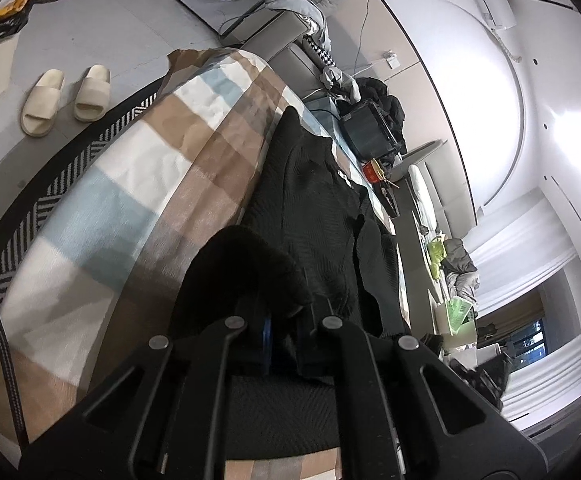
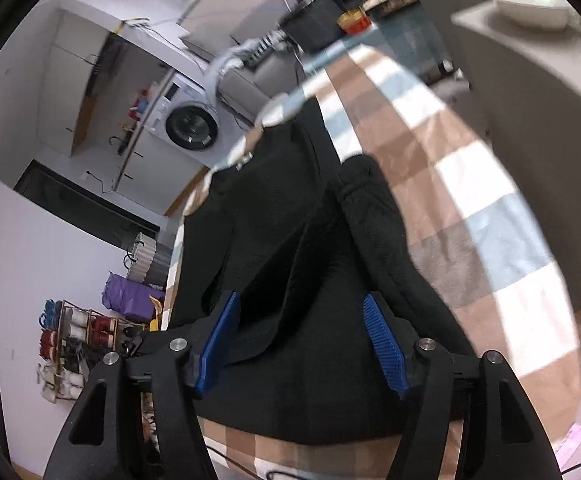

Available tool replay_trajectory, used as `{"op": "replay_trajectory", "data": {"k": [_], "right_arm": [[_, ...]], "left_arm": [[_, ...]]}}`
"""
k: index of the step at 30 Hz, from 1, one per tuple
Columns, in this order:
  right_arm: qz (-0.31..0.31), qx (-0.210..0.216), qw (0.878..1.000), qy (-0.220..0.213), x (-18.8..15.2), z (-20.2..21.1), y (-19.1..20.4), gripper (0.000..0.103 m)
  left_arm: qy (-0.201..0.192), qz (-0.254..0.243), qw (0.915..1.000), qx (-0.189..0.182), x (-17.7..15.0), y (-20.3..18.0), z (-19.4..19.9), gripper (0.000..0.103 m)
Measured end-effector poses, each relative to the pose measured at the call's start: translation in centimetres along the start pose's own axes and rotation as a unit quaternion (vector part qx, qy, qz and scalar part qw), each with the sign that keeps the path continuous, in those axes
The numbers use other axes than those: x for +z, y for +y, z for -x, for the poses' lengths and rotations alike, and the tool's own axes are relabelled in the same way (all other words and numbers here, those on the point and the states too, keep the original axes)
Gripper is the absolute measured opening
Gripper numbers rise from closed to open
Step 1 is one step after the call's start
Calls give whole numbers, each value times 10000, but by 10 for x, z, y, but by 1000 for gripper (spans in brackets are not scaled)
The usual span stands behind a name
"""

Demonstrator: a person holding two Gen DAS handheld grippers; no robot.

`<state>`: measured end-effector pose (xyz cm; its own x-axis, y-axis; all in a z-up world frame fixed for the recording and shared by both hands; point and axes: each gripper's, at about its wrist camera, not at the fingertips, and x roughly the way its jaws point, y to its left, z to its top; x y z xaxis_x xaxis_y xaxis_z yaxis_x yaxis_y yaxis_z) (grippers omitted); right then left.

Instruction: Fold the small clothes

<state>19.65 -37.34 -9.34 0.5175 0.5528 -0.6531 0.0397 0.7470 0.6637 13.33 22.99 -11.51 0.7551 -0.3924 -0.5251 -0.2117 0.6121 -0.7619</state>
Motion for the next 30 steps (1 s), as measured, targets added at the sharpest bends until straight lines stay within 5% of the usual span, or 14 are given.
{"op": "replay_trajectory", "data": {"k": [16,21,26,30], "right_arm": [[-326,-1051,9912,730,31,-69,34,65],[-606,-1155,9882,805,29,-71,17,43],[-846,-400,9939,589,20,-66,-9,6],[-487,-47,9988,13,13,-47,-6,5]], "left_arm": [[39,-241,9997,88,-49,16,20,6],[80,-252,9996,41,-50,19,23,6],[80,-215,9997,26,-48,20,20,6],[-17,-244,9997,-16,-40,15,22,5]]}}
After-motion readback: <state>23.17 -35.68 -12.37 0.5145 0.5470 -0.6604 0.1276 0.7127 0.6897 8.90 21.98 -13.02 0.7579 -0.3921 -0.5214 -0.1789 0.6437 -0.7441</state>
